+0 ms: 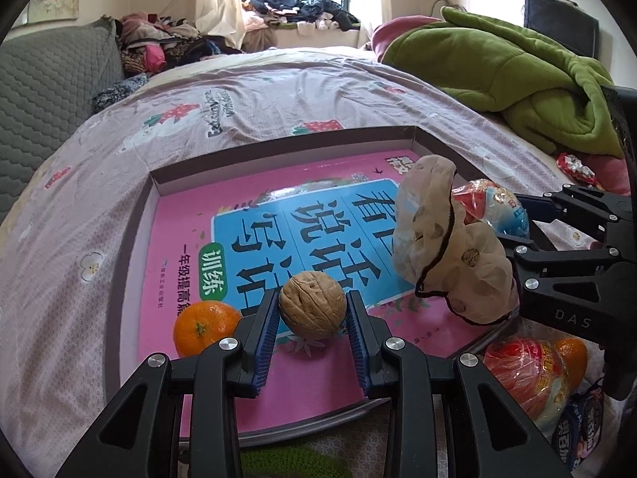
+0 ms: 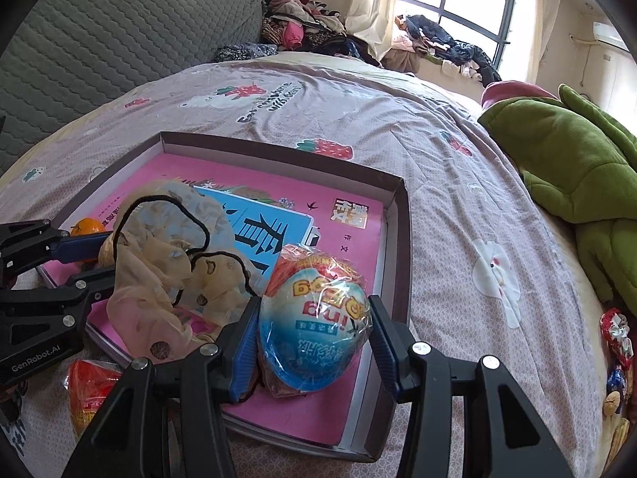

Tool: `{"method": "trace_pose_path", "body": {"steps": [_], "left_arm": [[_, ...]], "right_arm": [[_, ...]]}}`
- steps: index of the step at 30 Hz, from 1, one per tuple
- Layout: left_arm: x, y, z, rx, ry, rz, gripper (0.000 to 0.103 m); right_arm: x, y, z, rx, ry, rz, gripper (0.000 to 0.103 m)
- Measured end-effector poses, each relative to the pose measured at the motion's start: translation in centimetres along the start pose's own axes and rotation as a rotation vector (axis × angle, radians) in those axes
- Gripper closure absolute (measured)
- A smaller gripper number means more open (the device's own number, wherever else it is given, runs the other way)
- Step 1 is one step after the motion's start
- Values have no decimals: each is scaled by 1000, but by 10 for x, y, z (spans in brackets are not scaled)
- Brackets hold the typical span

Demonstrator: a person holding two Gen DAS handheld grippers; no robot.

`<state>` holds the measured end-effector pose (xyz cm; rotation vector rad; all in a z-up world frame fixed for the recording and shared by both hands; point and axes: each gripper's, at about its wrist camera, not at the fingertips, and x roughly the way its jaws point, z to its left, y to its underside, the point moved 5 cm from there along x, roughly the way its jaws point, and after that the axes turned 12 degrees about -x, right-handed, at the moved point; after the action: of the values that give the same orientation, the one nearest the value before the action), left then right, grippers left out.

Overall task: Organize objects
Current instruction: 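Set the walnut on the book with the left gripper while the right gripper releases the egg toy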

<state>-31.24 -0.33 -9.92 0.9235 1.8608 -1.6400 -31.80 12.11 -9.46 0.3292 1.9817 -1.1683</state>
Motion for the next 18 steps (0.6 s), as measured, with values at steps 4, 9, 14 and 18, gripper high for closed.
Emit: {"method": "trace_pose_path", "body": {"steps": [4,9,14,18], "left_arm": [[3,1,1,0,9,14,69],[3,1,1,0,8,17,69],[2,1,0,2,6,17,68],[1,0,-1,2,7,18,68]], "right_arm": [[-1,0,-1,3,3,3,52],[-2,0,-1,6,8,9,52],[-2,0,-1,8,10,16,52],[-1,1,-2,14,6,25,52]]}}
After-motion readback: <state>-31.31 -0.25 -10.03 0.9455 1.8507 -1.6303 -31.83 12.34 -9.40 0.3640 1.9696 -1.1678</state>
